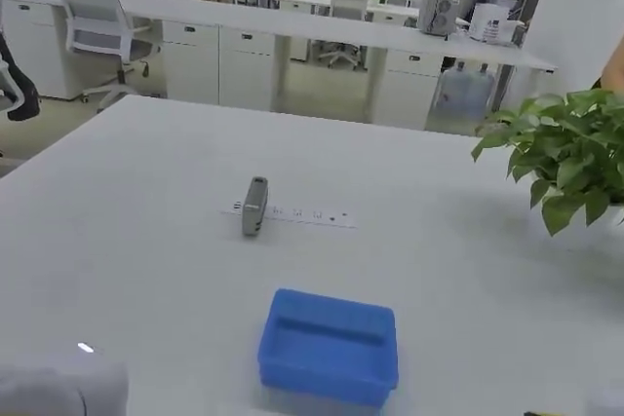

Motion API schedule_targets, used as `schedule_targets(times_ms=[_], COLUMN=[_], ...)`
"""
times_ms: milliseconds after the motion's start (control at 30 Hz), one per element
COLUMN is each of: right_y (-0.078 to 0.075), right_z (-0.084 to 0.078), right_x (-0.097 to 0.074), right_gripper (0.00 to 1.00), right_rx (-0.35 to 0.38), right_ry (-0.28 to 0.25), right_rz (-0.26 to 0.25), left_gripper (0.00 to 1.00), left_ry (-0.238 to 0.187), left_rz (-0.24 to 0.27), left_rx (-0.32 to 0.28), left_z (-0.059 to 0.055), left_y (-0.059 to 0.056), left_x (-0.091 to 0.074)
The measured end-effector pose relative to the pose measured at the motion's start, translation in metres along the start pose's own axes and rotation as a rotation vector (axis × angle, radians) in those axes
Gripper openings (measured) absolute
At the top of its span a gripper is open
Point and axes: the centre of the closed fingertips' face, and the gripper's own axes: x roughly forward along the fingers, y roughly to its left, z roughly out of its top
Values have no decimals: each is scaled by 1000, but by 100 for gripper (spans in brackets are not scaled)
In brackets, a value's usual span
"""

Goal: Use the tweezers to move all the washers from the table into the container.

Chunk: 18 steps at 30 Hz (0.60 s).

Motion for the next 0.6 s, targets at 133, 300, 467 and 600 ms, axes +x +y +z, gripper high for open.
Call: schedule_targets(times_ms=[133, 300, 467, 600], right_y=[-1, -4, -6, -7], right_z=[0, -2, -7, -14], right_x=[2, 8, 15, 23], right_gripper=[99, 99, 96, 94], right_rx=[7, 19, 30, 24], right_ry=[2, 11, 25, 62], right_rz=[0, -5, -10, -6], left_gripper=[99, 99, 88, 86], left_ry=[-4, 4, 35, 68], left_rz=[-15, -33, -63, -103], left_rx=[-2, 14, 76, 94], left_z=[3, 3, -1, -6], left_y=[-1, -1, -4, -9], left_x=[5, 17, 29, 39])
